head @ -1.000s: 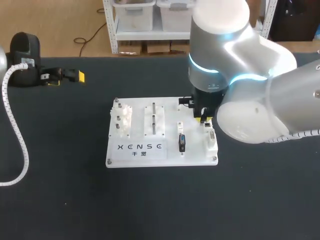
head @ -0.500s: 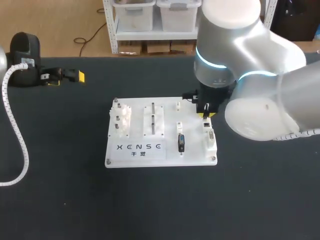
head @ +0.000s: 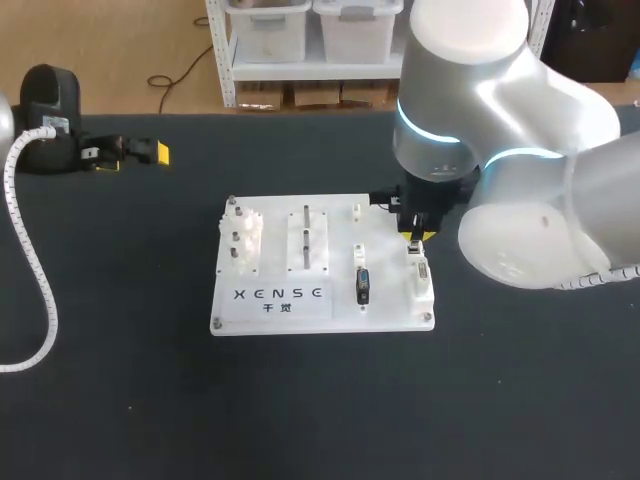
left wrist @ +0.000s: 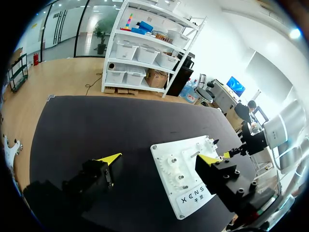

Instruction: Insert the USB connector, Ethernet cable, and multi-pin plug into their matching sockets one by one.

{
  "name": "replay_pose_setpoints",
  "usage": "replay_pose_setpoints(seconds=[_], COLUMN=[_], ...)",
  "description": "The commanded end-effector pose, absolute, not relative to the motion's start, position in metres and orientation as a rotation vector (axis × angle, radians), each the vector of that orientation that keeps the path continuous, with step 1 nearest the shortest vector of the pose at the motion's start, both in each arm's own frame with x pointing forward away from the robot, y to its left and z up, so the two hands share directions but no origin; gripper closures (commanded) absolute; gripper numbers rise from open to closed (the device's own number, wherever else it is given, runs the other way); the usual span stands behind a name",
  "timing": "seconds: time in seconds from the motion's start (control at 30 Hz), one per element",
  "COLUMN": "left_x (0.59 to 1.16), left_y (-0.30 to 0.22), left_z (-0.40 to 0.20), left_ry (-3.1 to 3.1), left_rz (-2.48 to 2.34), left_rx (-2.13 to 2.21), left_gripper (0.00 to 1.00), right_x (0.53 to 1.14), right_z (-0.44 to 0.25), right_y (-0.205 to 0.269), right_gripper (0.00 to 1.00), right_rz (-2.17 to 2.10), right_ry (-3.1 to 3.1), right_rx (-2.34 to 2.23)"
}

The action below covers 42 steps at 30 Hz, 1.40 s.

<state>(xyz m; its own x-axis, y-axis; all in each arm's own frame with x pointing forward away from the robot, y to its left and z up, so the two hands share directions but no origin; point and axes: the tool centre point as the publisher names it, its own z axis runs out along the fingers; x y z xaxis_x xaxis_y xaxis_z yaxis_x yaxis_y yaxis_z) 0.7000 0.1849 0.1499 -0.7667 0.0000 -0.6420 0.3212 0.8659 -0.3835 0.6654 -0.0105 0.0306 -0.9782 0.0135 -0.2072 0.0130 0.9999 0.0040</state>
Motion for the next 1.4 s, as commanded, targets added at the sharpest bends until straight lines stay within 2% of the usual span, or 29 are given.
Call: replay_pose_setpoints(seconds=[0.03, 1.4], left_x=[0.7, 0.7], left_y=[0.185, 0.185], left_z=[0.15, 0.15], left_ry=[2.374, 2.374], left_rz=[-0.637, -0.637], left_rx=[0.231, 0.231], left_gripper=[0.0, 0.0], right_x=[0.665, 0.663], right_z=[0.027, 0.001], right_y=[-0.011, -0.014], right_gripper=[1.0, 1.0], right_rz=[-0.003, -0.076], right_ry=[2.93, 2.975], right_rx=[0.021, 0.042])
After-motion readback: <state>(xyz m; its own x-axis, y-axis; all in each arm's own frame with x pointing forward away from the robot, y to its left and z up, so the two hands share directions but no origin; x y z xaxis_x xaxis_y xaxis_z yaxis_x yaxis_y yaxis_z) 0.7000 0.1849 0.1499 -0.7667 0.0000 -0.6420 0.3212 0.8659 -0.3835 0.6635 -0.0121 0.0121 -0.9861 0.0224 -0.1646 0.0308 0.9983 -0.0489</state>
